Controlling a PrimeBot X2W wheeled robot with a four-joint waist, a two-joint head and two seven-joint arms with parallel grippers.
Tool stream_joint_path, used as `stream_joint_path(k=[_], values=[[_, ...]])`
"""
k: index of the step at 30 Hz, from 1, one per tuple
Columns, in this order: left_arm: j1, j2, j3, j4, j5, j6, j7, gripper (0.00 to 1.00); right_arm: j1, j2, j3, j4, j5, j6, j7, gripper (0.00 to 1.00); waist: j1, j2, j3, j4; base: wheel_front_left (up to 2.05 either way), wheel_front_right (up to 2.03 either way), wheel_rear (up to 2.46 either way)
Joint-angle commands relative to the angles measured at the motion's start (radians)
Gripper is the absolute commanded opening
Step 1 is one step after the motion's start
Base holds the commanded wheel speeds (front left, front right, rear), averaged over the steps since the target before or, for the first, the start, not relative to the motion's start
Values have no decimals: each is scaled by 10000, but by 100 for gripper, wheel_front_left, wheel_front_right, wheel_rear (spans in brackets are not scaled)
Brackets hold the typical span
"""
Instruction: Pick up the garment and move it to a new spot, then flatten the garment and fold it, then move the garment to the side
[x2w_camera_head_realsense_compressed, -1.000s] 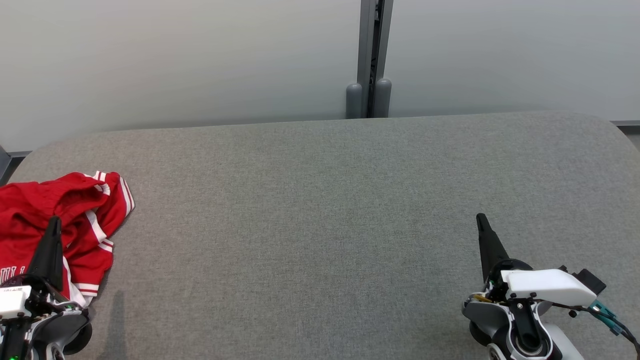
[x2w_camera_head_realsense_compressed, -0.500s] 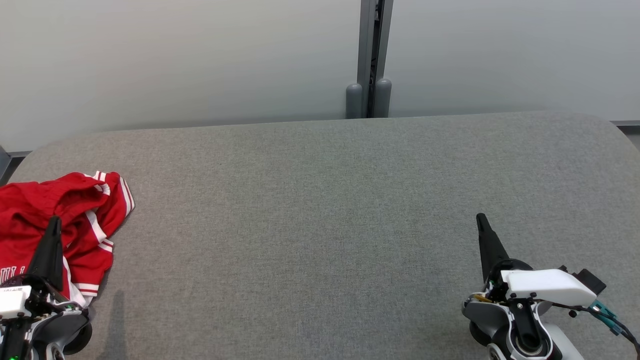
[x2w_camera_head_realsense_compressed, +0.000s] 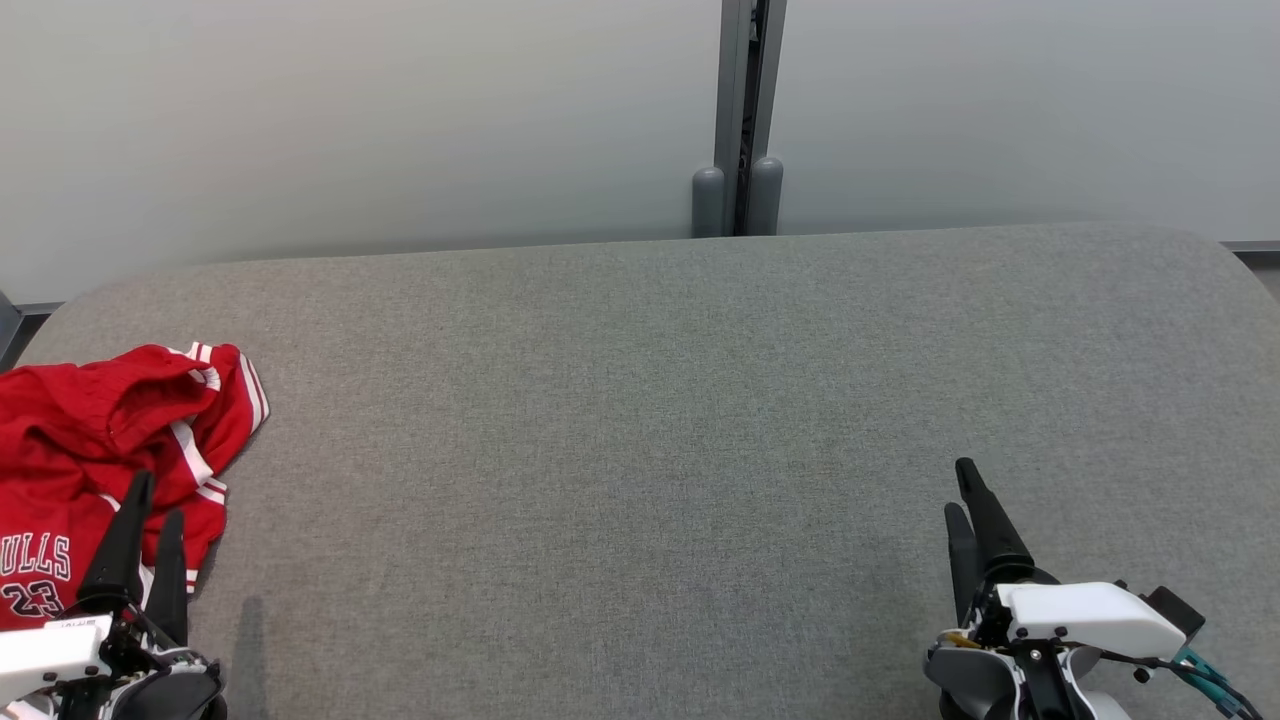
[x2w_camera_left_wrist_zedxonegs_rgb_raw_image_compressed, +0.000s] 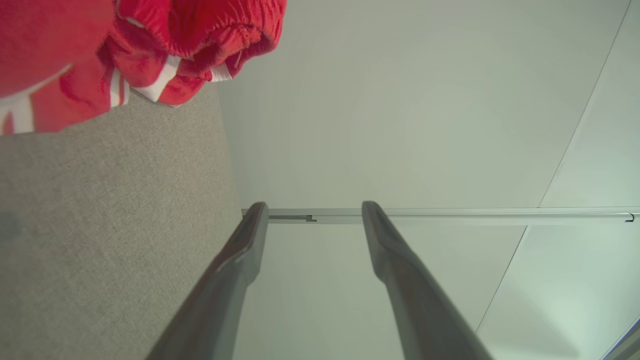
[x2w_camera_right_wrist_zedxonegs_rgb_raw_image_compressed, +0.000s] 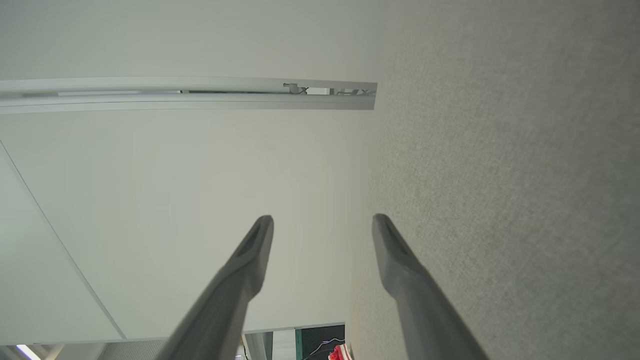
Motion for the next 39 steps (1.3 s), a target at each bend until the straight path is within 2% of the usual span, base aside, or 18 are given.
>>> stream_joint_path(k=[1, 15, 29, 39], values=[[-280, 168, -243, -284, -165, -1, -263, 100, -200, -29, -156, -269, 162, 29, 4, 100, 0, 0, 1, 2, 0, 0, 0], [-264, 145, -1028, -595, -408, -4, -1369, 100, -21, -47, -688, -970, 615, 34, 35, 100, 0, 0, 10, 1, 0, 0, 0], [-87, 122, -1667, -1414, 1762, -7, -2390, 100, 139, -188, -815, -1846, -768, 40, -104, 100, 0, 0, 19, 4, 0, 0, 0], [111, 105, -2101, -1897, 3209, 189, -3030, 100, 243, -698, -404, -2206, -2610, 44, -244, 100, 0, 0, 5, -9, 0, 0, 0]])
